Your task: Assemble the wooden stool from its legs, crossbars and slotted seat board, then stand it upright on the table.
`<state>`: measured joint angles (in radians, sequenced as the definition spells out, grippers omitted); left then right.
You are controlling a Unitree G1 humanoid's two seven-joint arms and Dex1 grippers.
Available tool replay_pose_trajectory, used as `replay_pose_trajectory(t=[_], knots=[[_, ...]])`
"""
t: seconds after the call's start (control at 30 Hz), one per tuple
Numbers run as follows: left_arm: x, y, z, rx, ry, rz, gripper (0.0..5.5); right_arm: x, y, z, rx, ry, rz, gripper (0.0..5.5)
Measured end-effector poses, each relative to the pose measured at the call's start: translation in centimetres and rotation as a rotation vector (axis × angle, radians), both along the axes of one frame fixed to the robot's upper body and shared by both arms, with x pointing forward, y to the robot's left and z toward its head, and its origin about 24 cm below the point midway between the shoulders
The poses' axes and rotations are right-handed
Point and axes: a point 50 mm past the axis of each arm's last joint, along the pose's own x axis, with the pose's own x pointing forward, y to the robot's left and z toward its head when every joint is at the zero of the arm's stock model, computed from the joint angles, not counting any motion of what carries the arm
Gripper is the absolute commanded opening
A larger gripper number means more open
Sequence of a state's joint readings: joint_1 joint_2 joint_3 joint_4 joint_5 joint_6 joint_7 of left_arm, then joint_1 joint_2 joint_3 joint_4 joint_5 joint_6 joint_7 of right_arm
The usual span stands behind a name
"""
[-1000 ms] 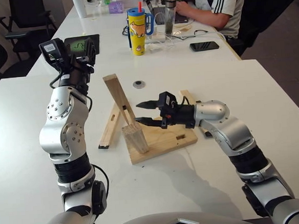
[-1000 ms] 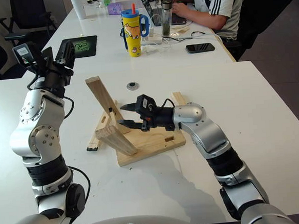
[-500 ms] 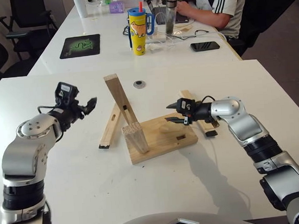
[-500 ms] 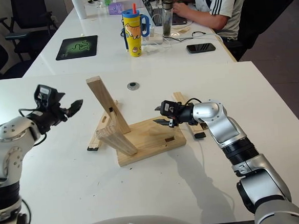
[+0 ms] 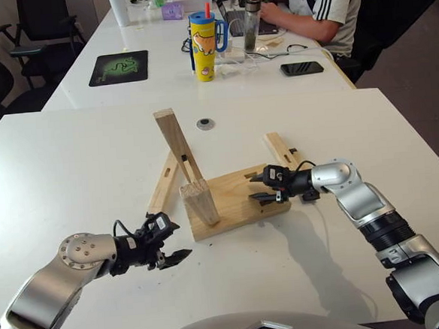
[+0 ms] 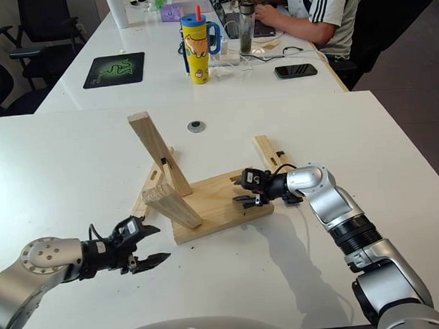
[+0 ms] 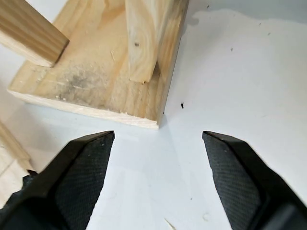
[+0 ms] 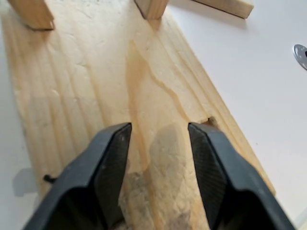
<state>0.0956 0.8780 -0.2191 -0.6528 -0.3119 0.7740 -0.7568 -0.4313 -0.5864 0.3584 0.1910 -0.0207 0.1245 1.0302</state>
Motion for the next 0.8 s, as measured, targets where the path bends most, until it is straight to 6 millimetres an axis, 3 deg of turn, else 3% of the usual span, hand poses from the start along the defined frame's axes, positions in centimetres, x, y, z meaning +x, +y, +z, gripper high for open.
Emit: replay_pose_trajectory(t=[0.17,0.37,0.57,0.8], knots=[[1.9,-1.2,-2.5,0.054,-0.033,-0.004,3.40,0.7,0.7,-0.1,0.007,-0.060,-0.036,2.18],[5.4,-2.2,-2.8,0.064,-0.160,0.097,3.40,1.5,0.7,-0.1,-0.034,-0.099,-0.069,2.18],[8.9,-2.0,-3.2,0.089,-0.263,0.259,3.40,-0.2,1.3,0.2,-0.028,0.016,0.016,2.18],[11.3,-4.8,-4.0,0.033,-0.309,0.343,3.40,-0.8,3.2,-0.8,0.014,0.057,-0.008,2.18]])
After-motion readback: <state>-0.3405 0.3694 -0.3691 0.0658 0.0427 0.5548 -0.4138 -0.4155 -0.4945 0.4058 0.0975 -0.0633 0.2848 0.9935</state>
